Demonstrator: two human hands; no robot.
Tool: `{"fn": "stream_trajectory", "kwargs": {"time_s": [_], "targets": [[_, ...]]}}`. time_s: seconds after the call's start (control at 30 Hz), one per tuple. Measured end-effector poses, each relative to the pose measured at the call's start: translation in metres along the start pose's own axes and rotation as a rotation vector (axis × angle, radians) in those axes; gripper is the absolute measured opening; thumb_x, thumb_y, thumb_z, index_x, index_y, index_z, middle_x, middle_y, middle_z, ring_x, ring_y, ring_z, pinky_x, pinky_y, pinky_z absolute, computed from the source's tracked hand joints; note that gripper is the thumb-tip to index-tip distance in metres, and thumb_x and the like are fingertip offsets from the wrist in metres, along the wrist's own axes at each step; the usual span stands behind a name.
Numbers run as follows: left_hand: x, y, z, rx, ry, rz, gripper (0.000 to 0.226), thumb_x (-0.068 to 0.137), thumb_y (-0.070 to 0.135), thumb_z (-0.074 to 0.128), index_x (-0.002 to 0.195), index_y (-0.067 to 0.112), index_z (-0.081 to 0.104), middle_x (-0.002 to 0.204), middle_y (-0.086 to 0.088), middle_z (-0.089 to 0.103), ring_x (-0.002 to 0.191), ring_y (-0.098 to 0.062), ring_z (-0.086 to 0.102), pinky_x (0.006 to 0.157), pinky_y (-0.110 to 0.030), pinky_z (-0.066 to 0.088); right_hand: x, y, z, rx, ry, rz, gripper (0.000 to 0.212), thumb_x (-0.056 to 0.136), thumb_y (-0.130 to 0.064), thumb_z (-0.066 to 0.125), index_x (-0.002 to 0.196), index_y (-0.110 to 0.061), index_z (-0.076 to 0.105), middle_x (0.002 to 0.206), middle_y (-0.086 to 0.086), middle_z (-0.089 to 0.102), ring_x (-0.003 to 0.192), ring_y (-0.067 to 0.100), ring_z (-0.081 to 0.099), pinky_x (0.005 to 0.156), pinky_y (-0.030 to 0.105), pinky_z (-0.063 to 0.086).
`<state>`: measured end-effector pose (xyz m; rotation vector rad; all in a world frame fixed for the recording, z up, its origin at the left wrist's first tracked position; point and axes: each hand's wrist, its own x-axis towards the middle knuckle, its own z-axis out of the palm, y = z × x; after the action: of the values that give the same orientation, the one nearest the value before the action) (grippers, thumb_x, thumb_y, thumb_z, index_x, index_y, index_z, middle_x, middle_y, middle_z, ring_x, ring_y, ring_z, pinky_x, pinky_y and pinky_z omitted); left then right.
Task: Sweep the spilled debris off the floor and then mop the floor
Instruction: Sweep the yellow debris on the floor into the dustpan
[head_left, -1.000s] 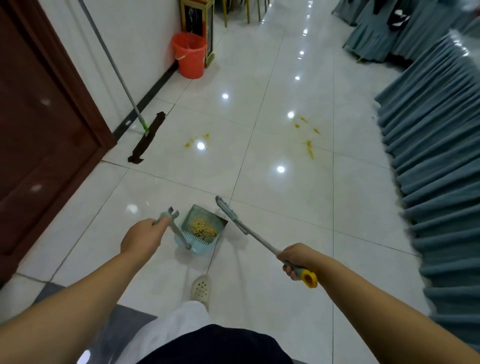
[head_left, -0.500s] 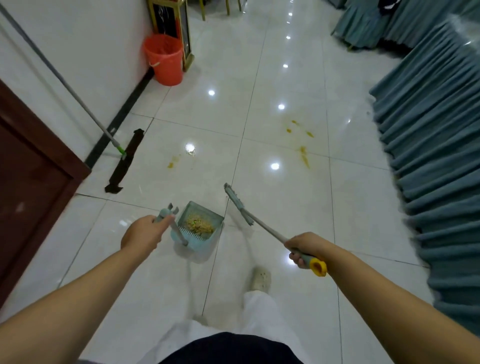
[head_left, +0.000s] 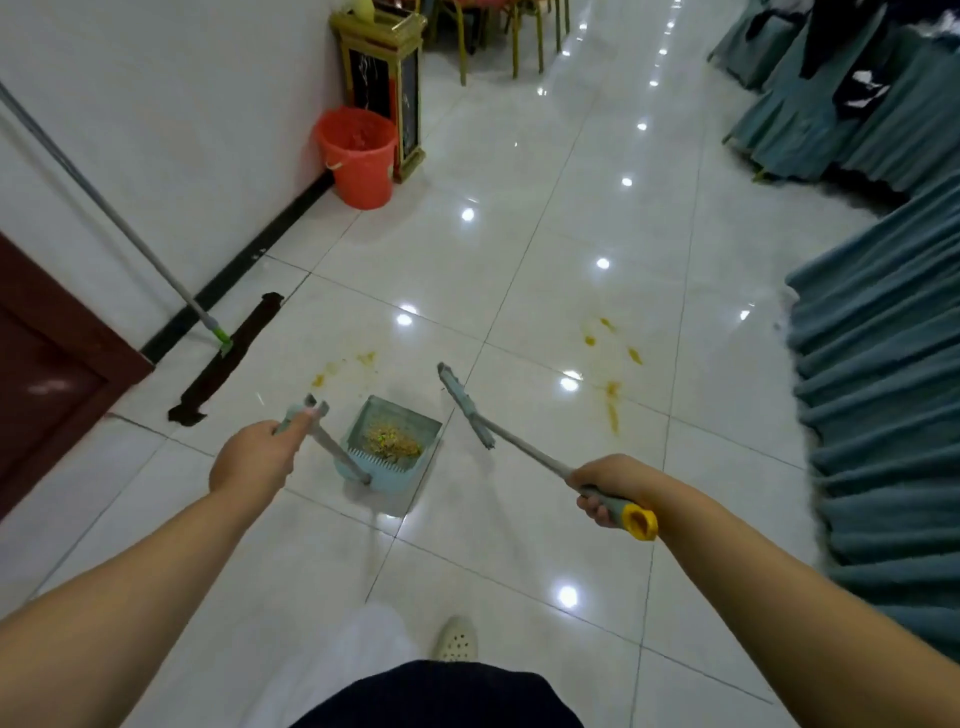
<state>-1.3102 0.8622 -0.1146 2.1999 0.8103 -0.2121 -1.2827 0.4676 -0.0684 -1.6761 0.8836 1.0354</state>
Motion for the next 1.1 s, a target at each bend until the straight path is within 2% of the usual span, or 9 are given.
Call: {"fn": "stream_trajectory", "kwargs": {"time_s": [0.17, 0.37, 0.57, 0.9, 1.1], "targets": [[0.043, 0.056, 0.020, -0.013, 0.064, -0.038, 0.073, 0.078, 0.078, 0.037, 0.071, 0.010, 0.061, 0.066, -0.009, 0.064, 0.061, -0.029, 0.059, 0.060, -0.036, 0.046, 0.038, -0.079, -0.027, -0.006, 0.010, -0.047, 0.014, 0.095, -0.012, 0.053, 0.088, 0.000, 0.050, 0.054, 0.008, 0.049, 0.028, 0.010, 0.042, 0.033, 0.014, 0.037], [0.122, 0.119, 0.029, 0.032, 0.072, 0.039, 0.067, 0.083, 0.073, 0.035, 0.074, 0.012, 0.061, 0.074, -0.010, 0.064, 0.070, -0.031, 0.061, 0.060, -0.035, 0.045, 0.085, -0.176, -0.047, 0.055, 0.002, -0.062, 0.015, 0.094, -0.012, 0.055, 0.089, 0.002, 0.051, 0.063, 0.012, 0.049, 0.028, 0.012, 0.042, 0.032, 0.014, 0.038], [0.233, 0.193, 0.023, 0.090, 0.079, 0.102, 0.069, 0.085, 0.073, 0.032, 0.068, 0.011, 0.056, 0.071, -0.011, 0.062, 0.067, -0.030, 0.059, 0.056, -0.032, 0.042, 0.121, -0.293, -0.061, 0.043, 0.028, -0.038, 0.015, 0.093, -0.013, 0.056, 0.089, 0.000, 0.051, 0.061, 0.011, 0.050, 0.029, 0.012, 0.043, 0.032, 0.015, 0.038], [0.389, 0.309, 0.008, 0.283, 0.233, 0.220, 0.068, 0.083, 0.075, 0.025, 0.060, 0.015, 0.048, 0.055, -0.005, 0.052, 0.050, -0.020, 0.048, 0.044, -0.025, 0.028, 0.166, -0.476, -0.096, 0.119, -0.017, -0.038, 0.014, 0.094, -0.013, 0.055, 0.089, -0.001, 0.051, 0.062, 0.009, 0.047, 0.027, 0.010, 0.040, 0.029, 0.012, 0.036], [0.464, 0.374, 0.004, 0.284, 0.322, 0.192, 0.069, 0.078, 0.075, 0.018, 0.063, 0.015, 0.049, 0.056, -0.006, 0.052, 0.051, -0.021, 0.047, 0.045, -0.027, 0.031, 0.215, -0.589, -0.128, 0.169, -0.092, -0.067, 0.013, 0.094, -0.010, 0.054, 0.089, 0.001, 0.050, 0.059, 0.010, 0.048, 0.027, 0.010, 0.041, 0.029, 0.013, 0.038]]}}
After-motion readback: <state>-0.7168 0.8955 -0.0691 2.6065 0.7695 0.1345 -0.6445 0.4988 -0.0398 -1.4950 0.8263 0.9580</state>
